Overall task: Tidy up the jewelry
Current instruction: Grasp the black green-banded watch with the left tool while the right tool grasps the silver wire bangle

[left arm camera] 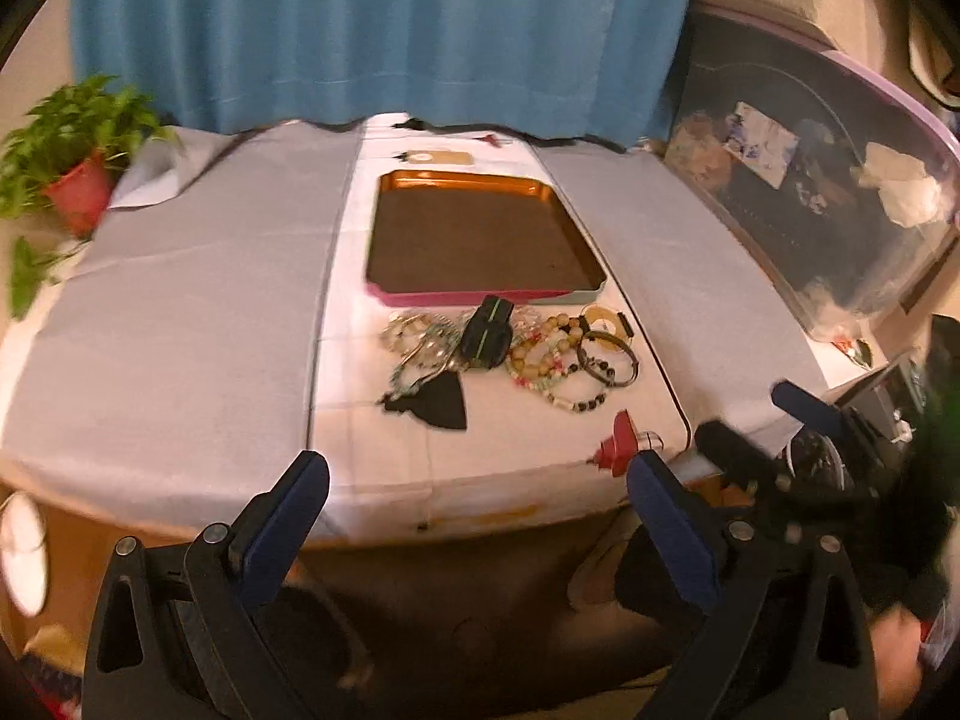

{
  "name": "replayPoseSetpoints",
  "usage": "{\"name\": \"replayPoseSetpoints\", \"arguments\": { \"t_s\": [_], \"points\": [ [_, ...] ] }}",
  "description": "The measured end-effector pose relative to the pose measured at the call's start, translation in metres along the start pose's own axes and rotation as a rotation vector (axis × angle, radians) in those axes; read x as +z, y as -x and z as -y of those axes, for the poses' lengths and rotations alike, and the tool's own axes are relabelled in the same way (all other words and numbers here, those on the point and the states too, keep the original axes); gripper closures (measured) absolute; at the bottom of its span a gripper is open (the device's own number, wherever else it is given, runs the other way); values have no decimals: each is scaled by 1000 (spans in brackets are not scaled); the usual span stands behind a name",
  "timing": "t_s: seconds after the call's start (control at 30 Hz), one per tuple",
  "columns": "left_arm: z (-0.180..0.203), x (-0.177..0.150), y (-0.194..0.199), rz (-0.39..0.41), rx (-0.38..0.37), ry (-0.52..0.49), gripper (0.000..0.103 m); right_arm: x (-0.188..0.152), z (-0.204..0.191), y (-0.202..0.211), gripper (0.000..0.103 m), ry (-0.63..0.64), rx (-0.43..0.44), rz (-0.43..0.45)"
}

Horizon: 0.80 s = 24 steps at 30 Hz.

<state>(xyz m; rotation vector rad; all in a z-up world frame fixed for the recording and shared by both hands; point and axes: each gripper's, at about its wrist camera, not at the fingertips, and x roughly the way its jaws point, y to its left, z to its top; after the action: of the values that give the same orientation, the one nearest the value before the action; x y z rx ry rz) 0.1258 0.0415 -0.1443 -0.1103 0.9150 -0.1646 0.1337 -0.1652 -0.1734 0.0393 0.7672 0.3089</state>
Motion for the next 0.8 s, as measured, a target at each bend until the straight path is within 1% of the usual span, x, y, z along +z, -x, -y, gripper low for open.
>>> {"name": "replayPoseSetpoints", "arguments": {
  "t_s": [0.03,0.07,0.1,0.13,0.2,0.23,0.27,0.3,0.37,0.4,0.43,0.47,0.5,0.53,0.6,0.63,0.67,0.7,0.73,0.8],
  "points": [
    [-6,1,-10,1,-25,10,4,-1,6,-7,0,7,4,28],
    [-9,3,-18,2,-32,17,4,-4,11,-16,0,23,-2,55],
    [-13,6,-29,14,-28,13,4,-5,16,-29,0,58,-24,63],
    [-16,8,-37,34,-24,0,4,-4,18,-39,0,80,-37,54],
    [-19,14,-54,61,-20,-24,4,-3,25,-59,0,108,-30,49],
    [-21,17,-62,67,-36,-30,4,-2,30,-70,0,107,-21,39],
    [-23,21,-70,71,-74,-32,4,-1,36,-81,0,92,-1,17],
    [-22,24,-76,81,-105,-38,4,0,43,-90,0,73,36,12],
    [-20,30,-88,97,-131,-57,5,2,50,-101,0,55,63,3],
    [-17,35,-96,105,-154,-82,8,4,52,-108,0,51,61,-11],
    [-13,39,-104,111,-155,-110,11,4,52,-112,0,50,62,-10],
    [-11,43,-112,108,-147,-127,21,5,52,-115,0,56,77,0],
    [-9,47,-121,100,-147,-142,34,5,51,-116,0,63,92,9],
    [-9,50,-132,90,-146,-157,41,6,49,-118,0,78,108,16],
    [-11,53,-147,65,-140,-158,77,7,44,-126,1,116,96,3],
    [-14,54,-154,48,-161,-147,82,7,41,-133,2,141,72,-14],
    [-15,55,-157,50,-179,-139,82,7,40,-139,5,154,62,-27],
    [-18,55,-157,60,-200,-128,82,7,39,-146,12,165,62,-44],
    [-20,54,-156,72,-208,-122,82,7,39,-149,15,167,63,-55],
    [-22,52,-155,84,-224,-120,82,4,40,-163,26,157,48,-103]
  ]
}}
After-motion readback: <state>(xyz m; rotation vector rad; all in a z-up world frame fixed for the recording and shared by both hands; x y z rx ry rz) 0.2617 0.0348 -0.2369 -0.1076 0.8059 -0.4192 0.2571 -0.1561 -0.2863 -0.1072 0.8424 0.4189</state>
